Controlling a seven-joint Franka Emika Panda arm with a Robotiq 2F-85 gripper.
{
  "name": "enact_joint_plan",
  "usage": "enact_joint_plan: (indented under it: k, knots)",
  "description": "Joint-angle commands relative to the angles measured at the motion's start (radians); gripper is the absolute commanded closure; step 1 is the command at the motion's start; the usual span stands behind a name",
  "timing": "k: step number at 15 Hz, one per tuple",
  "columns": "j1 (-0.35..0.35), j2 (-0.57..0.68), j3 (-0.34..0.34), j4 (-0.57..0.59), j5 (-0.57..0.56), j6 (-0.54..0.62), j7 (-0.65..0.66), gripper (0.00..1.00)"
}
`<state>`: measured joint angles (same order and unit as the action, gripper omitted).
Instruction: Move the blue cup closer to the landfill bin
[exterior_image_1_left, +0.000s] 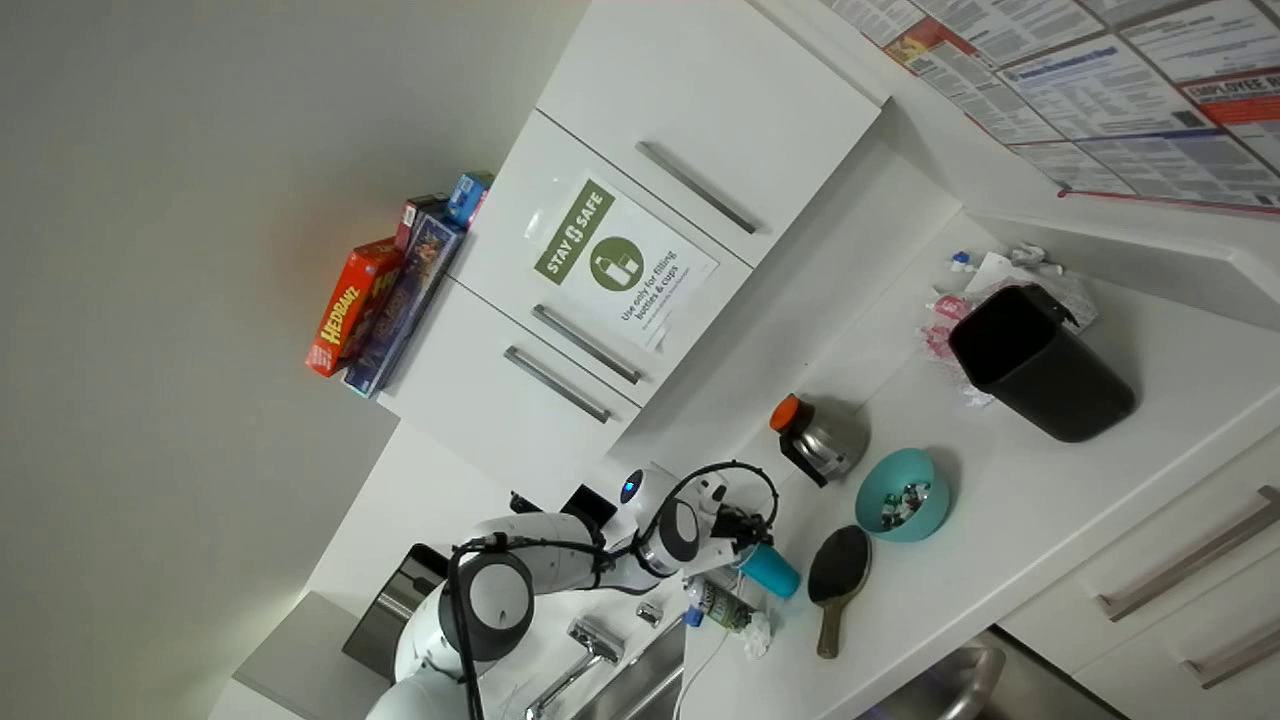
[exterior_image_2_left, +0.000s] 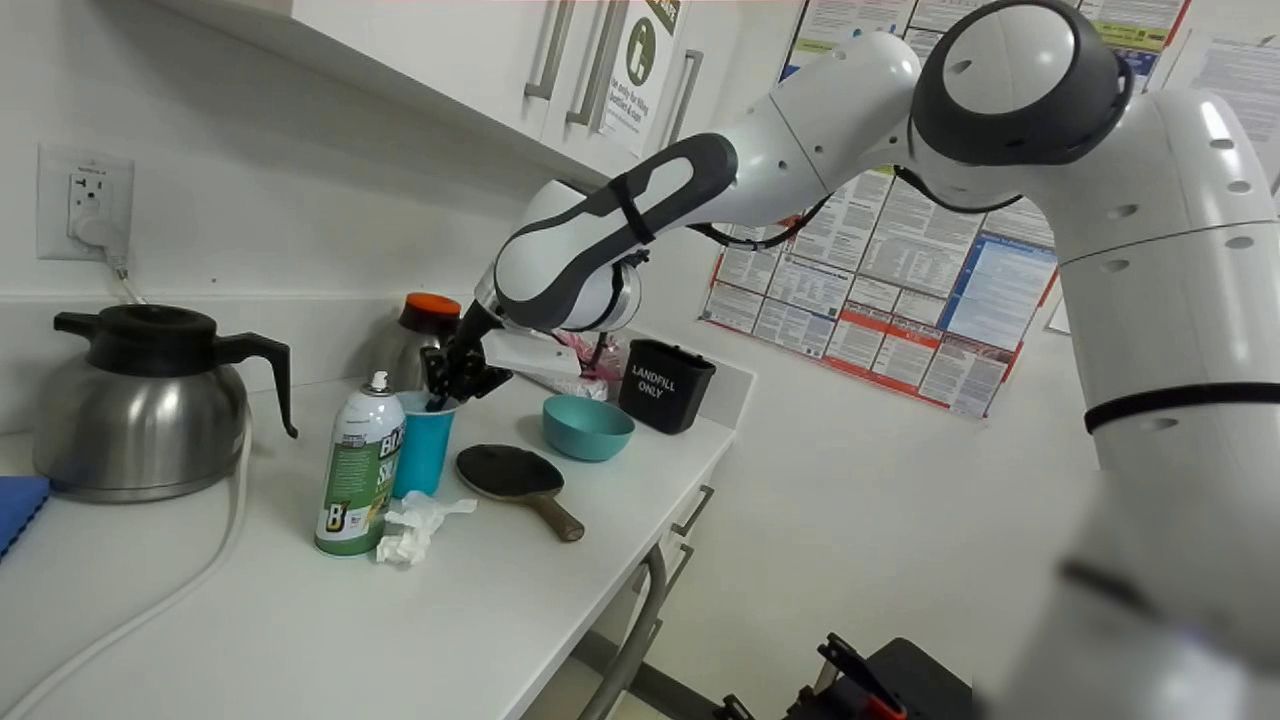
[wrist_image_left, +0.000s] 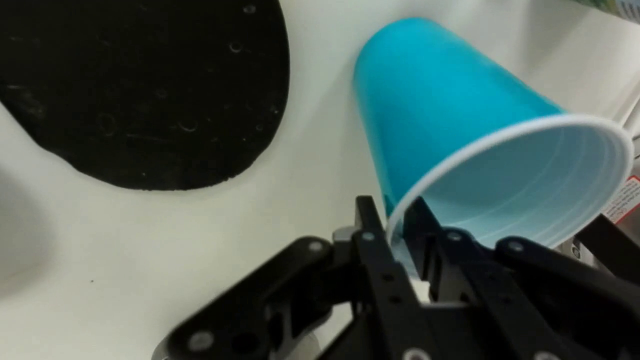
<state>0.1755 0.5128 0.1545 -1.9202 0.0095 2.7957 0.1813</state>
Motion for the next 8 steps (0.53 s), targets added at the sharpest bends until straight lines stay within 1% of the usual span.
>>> enact_joint_plan:
  k: [1,4,5,8]
  knots:
    - [-0.005,0.013,0.011,0.033,0.036,-0.02,-0.04,1.0]
    - [-0.008,-0.006,0.024,0.022,0.052,-0.022,-0.046,0.99]
    - [-0.001,-0.024,0.019,0.006,0.046,-0.016,-0.04,0.99]
    - [0.033,-0.105,-0.026,-0.062,0.007,-0.012,0.005,0.99]
